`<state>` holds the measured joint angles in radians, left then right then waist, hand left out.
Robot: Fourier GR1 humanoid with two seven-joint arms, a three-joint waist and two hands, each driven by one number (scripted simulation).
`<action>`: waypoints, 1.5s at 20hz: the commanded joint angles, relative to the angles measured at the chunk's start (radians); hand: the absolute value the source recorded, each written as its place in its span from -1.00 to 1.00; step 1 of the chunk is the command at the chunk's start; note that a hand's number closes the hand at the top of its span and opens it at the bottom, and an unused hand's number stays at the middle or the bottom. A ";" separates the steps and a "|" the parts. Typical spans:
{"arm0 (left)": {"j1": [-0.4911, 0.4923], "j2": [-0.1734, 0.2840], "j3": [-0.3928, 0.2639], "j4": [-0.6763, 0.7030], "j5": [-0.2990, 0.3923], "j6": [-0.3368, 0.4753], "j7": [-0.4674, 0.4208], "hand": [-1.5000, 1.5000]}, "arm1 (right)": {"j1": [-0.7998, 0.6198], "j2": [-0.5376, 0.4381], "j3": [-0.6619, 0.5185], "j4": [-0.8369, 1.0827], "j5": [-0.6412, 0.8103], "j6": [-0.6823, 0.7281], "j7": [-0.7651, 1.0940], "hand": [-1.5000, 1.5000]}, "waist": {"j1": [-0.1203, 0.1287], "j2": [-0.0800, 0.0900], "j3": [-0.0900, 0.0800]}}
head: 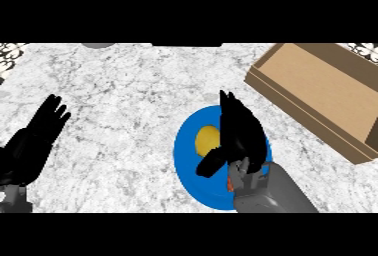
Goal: Pick the lemon from the plate and place it in the cardboard box
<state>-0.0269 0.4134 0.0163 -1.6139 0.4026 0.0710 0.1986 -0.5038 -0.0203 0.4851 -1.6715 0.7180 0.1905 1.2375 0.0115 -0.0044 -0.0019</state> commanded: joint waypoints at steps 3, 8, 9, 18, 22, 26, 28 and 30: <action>-0.014 -0.025 -0.005 0.022 -0.018 0.011 0.004 0.00 | -0.070 0.019 0.028 0.036 -0.022 0.049 0.249 -1.00 | -0.007 0.002 0.001; -0.013 -0.010 0.026 0.039 0.002 -0.039 -0.007 0.00 | -0.141 0.019 0.016 0.123 -0.030 0.011 0.211 -1.00 | 0.001 0.004 0.001; -0.047 -0.033 0.027 0.070 -0.015 -0.009 -0.016 0.00 | -0.105 0.019 0.030 0.109 -0.010 -0.008 0.191 -1.00 | -0.008 0.004 0.001; -0.039 -0.039 0.014 0.051 -0.034 -0.009 0.013 0.00 | -0.151 0.019 0.066 0.153 -0.059 0.036 0.248 -1.00 | -0.009 0.002 0.000; -0.007 -0.045 -0.001 -0.042 -0.052 0.015 0.041 0.00 | -0.145 0.019 0.066 0.188 -0.051 -0.009 0.240 -1.00 | -0.002 0.000 0.001; -0.002 -0.030 0.030 0.005 -0.035 -0.027 0.014 0.00 | -0.089 0.019 0.066 0.203 -0.040 -0.005 0.209 -1.00 | -0.010 0.000 0.001; -0.032 -0.004 0.057 0.028 -0.017 -0.051 0.022 0.00 | -0.136 0.019 0.031 0.268 -0.049 -0.004 0.196 -1.00 | -0.005 0.004 0.001; 0.016 -0.048 0.023 0.004 -0.047 -0.036 -0.019 0.00 | -0.161 0.019 0.038 0.235 -0.058 0.021 0.245 -1.00 | -0.005 0.000 0.001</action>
<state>-0.0294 0.3766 0.0425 -1.6091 0.3644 0.0452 0.2036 -0.6269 -0.0196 0.5218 -1.4300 0.6666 0.1674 1.2227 0.0088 -0.0025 -0.0009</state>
